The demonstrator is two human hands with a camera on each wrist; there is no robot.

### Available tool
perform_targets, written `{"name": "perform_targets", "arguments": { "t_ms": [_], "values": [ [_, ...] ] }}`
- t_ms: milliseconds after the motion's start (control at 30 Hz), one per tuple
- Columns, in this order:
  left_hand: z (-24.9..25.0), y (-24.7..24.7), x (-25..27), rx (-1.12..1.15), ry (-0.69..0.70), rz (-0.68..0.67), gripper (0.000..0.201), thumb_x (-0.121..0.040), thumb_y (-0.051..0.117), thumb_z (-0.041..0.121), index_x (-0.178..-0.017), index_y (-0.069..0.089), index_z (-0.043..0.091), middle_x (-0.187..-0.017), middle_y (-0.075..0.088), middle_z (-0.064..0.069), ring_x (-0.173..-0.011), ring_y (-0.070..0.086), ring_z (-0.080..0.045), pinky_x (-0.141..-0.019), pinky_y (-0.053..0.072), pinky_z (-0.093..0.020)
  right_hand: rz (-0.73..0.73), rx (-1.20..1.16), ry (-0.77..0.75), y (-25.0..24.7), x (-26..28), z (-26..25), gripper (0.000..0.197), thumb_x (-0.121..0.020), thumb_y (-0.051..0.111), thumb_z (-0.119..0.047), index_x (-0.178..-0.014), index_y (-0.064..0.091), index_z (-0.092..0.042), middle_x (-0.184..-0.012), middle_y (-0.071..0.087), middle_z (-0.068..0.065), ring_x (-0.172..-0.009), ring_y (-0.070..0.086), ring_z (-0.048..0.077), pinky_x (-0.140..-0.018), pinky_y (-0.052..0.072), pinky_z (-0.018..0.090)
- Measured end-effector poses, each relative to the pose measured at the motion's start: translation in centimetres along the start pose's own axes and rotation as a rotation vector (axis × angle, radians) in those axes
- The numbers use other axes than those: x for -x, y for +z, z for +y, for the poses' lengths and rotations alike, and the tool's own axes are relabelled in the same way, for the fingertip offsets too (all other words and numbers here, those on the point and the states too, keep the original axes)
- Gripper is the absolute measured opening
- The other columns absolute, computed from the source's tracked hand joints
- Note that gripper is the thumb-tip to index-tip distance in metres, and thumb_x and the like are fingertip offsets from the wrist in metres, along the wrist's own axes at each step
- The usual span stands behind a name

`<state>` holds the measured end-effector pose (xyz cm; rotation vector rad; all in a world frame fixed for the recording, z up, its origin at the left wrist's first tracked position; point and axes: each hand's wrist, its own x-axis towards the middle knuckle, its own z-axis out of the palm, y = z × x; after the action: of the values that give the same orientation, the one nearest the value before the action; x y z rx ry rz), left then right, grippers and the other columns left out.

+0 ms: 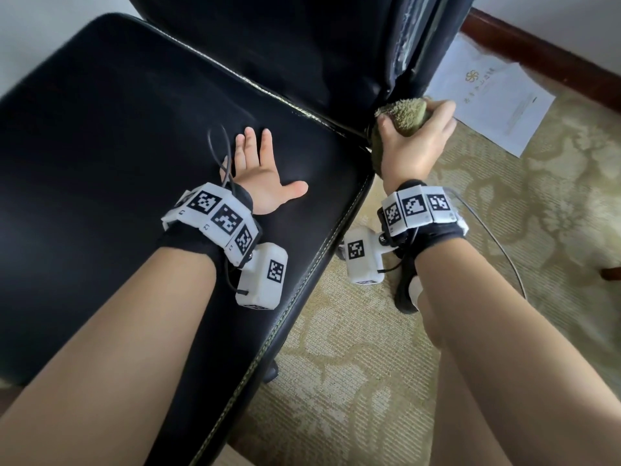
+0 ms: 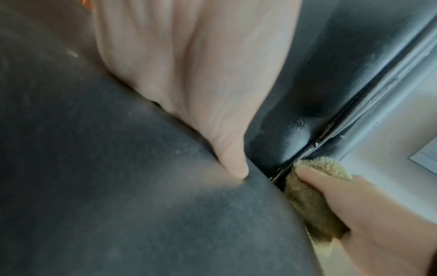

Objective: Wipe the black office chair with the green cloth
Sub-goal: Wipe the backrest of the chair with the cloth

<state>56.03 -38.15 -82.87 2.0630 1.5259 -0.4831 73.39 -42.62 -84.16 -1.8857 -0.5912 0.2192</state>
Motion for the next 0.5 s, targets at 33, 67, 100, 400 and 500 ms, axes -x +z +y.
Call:
{"name": "perform_targets", "arguments": {
  "t_ms": [33, 67, 100, 400, 500],
  "values": [
    [0.1, 0.0, 0.0, -0.006, -0.003, 0.001, 0.098, -0.089, 0.043, 0.062, -0.147, -0.022, 0.017, -0.153, -0.029, -0.007, -0.142, -0.024, -0.020, -0.115, -0.004, -0.044, -0.054, 0.051, 0.043, -0.2, -0.2, 0.5, 0.041, -0.077, 0.073, -0.016, -0.100, 0.040, -0.013, -0.115, 0.042, 0.006, -0.073, 0.040, -0.005, -0.070, 0.032, 0.004],
    [0.1, -0.1, 0.0, -0.011, -0.006, 0.003, 0.098, -0.089, 0.042, 0.062, -0.146, -0.022, 0.017, -0.153, -0.029, -0.007, -0.142, -0.024, -0.020, -0.115, -0.005, -0.044, -0.117, 0.114, 0.102, -0.5, -0.3, 1.2, 0.042, -0.077, 0.073, -0.019, -0.106, 0.044, -0.010, -0.119, 0.043, 0.006, -0.077, 0.042, -0.002, -0.073, 0.034, 0.008],
    [0.1, -0.1, 0.1, -0.014, -0.009, 0.003, 0.098, -0.089, 0.042, 0.062, -0.146, -0.022, 0.017, -0.153, -0.029, -0.007, -0.142, -0.024, -0.020, -0.115, -0.005, -0.044, -0.173, 0.177, 0.178, -1.0, -0.3, 2.2, 0.046, -0.078, 0.073, -0.021, -0.112, 0.046, -0.009, -0.122, 0.043, 0.007, -0.085, 0.046, 0.004, -0.079, 0.037, 0.015],
    [-0.1, -0.1, 0.2, -0.021, 0.002, 0.003, 0.097, -0.089, 0.042, 0.063, -0.147, -0.022, 0.017, -0.154, -0.028, -0.008, -0.142, -0.024, -0.021, -0.116, -0.004, -0.045, -0.032, -0.051, 0.167, -4.6, 0.5, 3.8, 0.047, -0.072, 0.076, -0.030, -0.098, 0.039, -0.018, -0.116, 0.053, 0.014, -0.104, 0.055, 0.022, -0.092, 0.047, 0.034],
    [-0.2, 0.0, 0.2, -0.015, 0.006, 0.005, 0.098, -0.088, 0.043, 0.063, -0.147, -0.022, 0.017, -0.154, -0.028, -0.008, -0.142, -0.024, -0.020, -0.116, -0.004, -0.045, -0.075, -0.128, 0.075, -3.1, 0.4, 1.2, 0.049, -0.069, 0.077, -0.027, -0.098, 0.039, -0.018, -0.115, 0.050, 0.013, -0.103, 0.052, 0.018, -0.091, 0.044, 0.023]
  ]
}}
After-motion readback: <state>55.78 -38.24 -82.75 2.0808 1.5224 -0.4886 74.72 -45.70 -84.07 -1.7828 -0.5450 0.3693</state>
